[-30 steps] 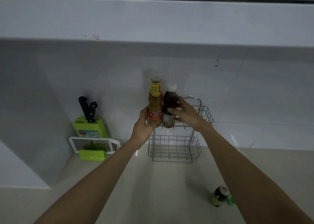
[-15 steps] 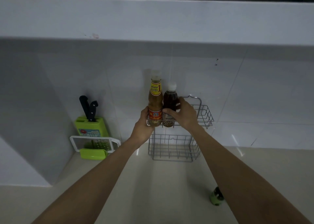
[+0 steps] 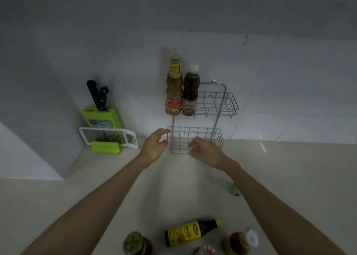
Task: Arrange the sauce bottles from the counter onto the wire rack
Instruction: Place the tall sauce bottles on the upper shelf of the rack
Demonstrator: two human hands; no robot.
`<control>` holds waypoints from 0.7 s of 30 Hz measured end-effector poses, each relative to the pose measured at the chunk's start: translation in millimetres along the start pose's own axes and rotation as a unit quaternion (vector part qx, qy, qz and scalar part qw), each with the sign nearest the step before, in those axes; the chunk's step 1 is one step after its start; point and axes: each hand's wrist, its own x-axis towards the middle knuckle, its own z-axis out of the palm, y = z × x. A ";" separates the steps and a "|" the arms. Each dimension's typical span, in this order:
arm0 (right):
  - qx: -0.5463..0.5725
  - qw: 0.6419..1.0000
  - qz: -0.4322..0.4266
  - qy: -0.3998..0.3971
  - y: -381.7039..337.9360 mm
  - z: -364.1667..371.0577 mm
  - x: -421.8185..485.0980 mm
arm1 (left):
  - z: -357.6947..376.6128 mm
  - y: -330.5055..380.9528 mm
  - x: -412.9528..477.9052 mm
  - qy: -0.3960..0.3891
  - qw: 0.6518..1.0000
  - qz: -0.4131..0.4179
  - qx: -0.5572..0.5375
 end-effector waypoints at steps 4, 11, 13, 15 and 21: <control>-0.152 0.930 0.034 -0.333 27.0 53.0 -48.2 | 4.6 -33.7 -28.7 -0.050 0.998 -0.037 0.009; -0.400 0.818 0.076 -0.407 52.1 105.5 -91.6 | 4.5 -69.3 -58.3 -0.073 0.995 -0.061 0.033; -0.424 0.823 0.066 -0.373 52.7 107.7 -101.4 | 4.6 -72.4 -61.1 -0.074 0.995 -0.066 0.029; -0.423 0.824 0.071 -0.369 54.4 105.3 -100.1 | 4.3 -73.7 -62.0 -0.079 0.994 -0.071 0.024; -0.134 0.926 0.148 -0.321 55.5 60.5 -65.9 | 0.9 -70.4 -57.9 -0.081 0.993 -0.089 -0.010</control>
